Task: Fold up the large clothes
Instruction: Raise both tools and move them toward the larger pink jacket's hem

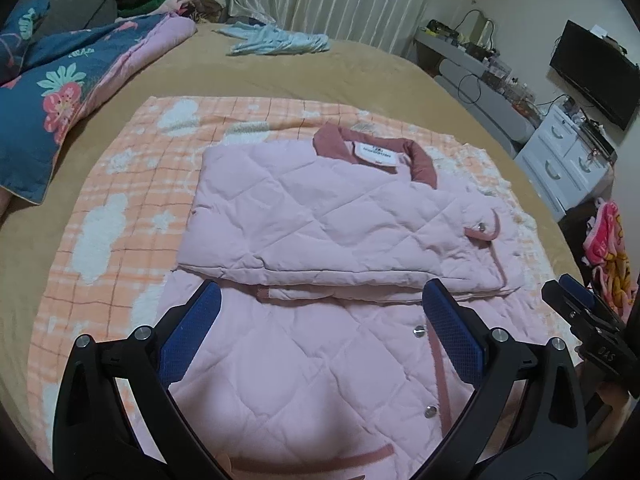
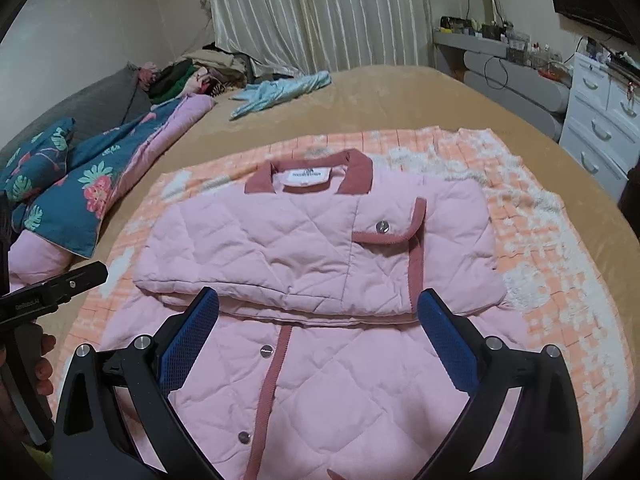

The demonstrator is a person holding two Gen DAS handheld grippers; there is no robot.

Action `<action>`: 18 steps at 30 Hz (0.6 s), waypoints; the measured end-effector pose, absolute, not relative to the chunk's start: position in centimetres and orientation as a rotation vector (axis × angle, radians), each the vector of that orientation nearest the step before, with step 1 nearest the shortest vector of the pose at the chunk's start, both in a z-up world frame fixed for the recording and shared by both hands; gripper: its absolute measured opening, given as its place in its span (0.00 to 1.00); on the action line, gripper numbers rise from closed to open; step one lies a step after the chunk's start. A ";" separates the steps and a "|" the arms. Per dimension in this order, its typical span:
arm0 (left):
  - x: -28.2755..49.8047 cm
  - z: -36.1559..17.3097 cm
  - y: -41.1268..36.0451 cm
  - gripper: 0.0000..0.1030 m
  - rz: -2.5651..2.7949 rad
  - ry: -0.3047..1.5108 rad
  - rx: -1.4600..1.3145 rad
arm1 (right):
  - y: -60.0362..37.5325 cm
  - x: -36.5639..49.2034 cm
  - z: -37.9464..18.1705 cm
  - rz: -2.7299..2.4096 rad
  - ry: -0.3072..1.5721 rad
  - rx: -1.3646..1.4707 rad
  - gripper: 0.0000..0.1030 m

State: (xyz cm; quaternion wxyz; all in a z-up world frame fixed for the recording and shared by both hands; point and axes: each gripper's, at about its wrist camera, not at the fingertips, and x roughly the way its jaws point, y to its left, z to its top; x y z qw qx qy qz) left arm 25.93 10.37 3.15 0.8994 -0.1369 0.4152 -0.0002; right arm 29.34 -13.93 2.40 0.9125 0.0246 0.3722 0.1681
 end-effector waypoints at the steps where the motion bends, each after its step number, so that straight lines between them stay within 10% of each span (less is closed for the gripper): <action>1: 25.6 3.5 10.3 0.92 0.000 0.851 -0.279 | -14.0 29.0 2.8 0.349 0.758 0.051 0.96; 18: 21.0 7.7 10.1 0.92 -0.015 0.767 -0.283 | -15.8 23.7 8.3 0.353 0.643 0.067 0.96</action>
